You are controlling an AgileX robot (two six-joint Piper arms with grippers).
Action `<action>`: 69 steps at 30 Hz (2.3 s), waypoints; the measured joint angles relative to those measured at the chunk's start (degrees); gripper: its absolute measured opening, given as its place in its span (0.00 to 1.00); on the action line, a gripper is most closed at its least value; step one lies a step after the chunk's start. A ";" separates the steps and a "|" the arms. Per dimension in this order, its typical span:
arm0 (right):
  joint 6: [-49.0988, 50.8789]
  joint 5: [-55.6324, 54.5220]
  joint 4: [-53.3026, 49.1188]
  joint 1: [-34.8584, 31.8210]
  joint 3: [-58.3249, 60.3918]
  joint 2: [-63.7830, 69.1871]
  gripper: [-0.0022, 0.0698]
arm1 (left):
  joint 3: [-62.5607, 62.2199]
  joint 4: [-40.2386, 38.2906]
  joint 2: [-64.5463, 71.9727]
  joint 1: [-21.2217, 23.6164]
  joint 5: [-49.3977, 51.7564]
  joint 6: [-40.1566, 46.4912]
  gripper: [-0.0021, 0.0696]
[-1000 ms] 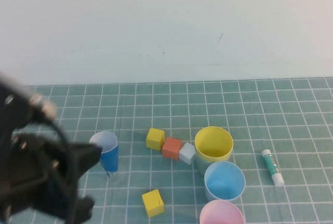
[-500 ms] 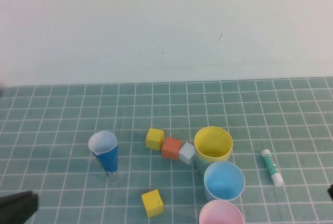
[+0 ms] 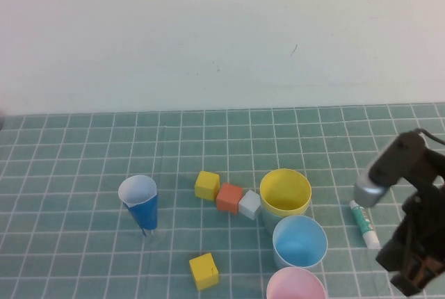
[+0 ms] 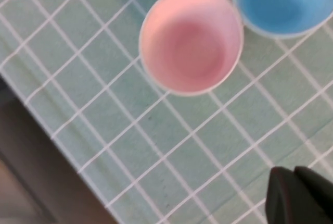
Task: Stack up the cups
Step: Pick up the blue cup
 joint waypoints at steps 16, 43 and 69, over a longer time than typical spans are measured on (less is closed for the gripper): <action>-0.20 1.30 -3.51 0.25 -13.55 11.13 0.24 | 0.00 0.00 0.00 0.00 0.87 0.00 0.03; 11.04 -5.35 -12.43 0.25 -18.52 29.25 0.73 | 0.00 0.00 0.00 0.00 1.11 0.00 0.03; 2.49 -10.90 -1.36 0.25 -18.57 39.94 0.24 | 0.00 0.00 0.00 0.00 1.11 0.00 0.03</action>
